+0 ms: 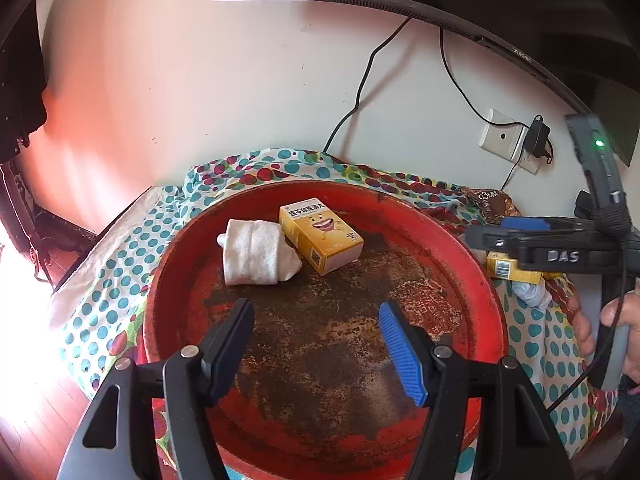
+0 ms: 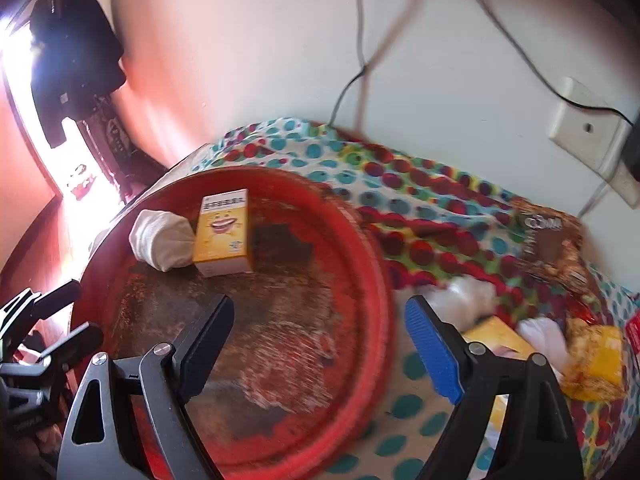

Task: Organize objects
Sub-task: 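Move the right tool to the yellow chip bag and grasp it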

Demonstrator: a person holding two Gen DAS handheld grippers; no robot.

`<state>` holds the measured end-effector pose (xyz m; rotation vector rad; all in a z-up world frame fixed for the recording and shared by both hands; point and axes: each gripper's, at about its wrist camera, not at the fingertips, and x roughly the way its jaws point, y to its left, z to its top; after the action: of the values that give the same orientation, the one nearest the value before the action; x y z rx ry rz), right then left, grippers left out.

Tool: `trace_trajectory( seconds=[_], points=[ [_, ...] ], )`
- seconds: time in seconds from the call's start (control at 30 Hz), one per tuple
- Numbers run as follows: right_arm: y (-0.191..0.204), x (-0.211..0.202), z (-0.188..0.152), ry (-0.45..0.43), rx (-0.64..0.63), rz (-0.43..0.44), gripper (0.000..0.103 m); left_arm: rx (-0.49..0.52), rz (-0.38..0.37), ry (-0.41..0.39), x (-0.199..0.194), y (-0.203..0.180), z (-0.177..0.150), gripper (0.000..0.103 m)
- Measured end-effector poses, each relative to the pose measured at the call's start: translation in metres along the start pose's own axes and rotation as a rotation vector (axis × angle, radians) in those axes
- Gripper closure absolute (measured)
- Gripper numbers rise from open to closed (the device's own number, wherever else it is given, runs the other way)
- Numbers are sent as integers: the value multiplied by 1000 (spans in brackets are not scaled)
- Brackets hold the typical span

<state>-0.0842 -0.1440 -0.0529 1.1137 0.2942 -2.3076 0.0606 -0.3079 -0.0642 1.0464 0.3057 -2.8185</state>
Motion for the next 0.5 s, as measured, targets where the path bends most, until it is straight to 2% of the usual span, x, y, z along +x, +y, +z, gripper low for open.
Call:
trace_trajectory(
  seconds=[0.07, 0.13, 0.3, 0.37, 0.5],
  points=[
    [-27, -20, -7, -30, 38, -48, 17, 15, 2, 0, 1, -5, -1, 36],
    [-62, -38, -15, -53, 99, -101, 12, 29, -3, 2, 2, -11, -1, 36],
    [-165, -64, -40, -92, 319, -231, 7, 59, -23, 2, 3, -27, -2, 36],
    [-200, -67, -55, -83, 405, -252, 7, 74, -29, 10, 6, -34, -3, 36],
    [-247, -54, -85, -30, 551, -210, 7, 123, -18, 26, 11, -48, -8, 36]
  ],
)
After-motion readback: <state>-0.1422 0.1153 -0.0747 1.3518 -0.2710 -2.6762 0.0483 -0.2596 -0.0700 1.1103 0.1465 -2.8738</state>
